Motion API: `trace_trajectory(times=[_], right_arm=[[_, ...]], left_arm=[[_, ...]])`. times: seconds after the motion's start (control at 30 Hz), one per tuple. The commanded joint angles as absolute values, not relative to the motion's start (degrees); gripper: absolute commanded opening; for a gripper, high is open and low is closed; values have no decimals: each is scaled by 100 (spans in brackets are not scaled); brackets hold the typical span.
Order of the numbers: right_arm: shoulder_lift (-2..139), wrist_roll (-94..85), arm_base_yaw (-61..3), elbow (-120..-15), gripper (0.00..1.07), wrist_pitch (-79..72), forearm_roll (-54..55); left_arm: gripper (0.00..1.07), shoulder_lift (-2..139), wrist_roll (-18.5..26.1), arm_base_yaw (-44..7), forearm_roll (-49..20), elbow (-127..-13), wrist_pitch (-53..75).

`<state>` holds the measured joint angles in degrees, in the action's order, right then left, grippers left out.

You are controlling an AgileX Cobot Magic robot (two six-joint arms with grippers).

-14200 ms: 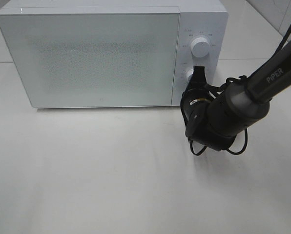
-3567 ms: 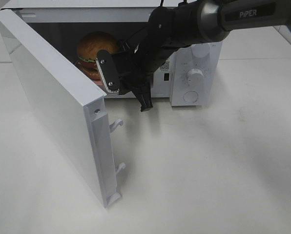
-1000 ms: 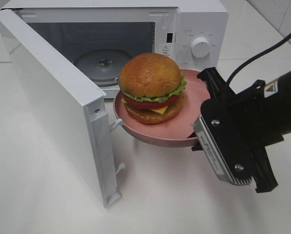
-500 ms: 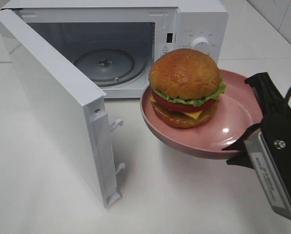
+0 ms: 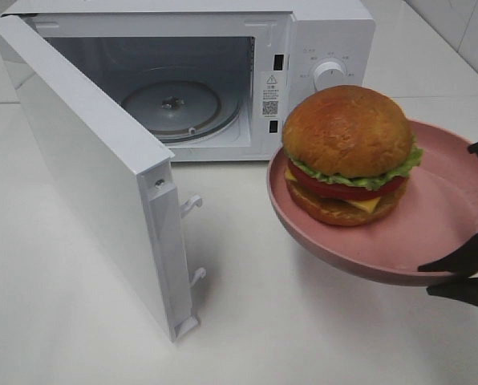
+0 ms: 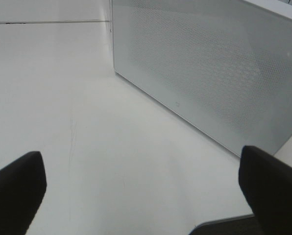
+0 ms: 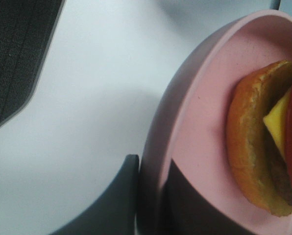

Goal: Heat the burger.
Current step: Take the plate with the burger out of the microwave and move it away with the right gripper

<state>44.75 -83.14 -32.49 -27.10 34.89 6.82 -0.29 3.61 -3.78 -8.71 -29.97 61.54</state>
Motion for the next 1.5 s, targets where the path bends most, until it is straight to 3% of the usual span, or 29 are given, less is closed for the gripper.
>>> trace_trajectory(times=[0.03,0.73,1.0,1.5], right_arm=[[4171,-7867,-3226,-2756,0,3352,390],[3804,-5512,-3226,-2756,0,3867,-1197],[3822,-3472,-3226,-2756,0,3879,-2481],[4429,-1083,-3226,-2756,0,4177,-3707]], left_arm=[[100,-126,350,-361,-882,-2979,6096],[100,-126,350,-361,-882,-2979,6096],[100,-126,350,-361,-882,-2979,6096],[100,-126,350,-361,-882,-2979,6096]])
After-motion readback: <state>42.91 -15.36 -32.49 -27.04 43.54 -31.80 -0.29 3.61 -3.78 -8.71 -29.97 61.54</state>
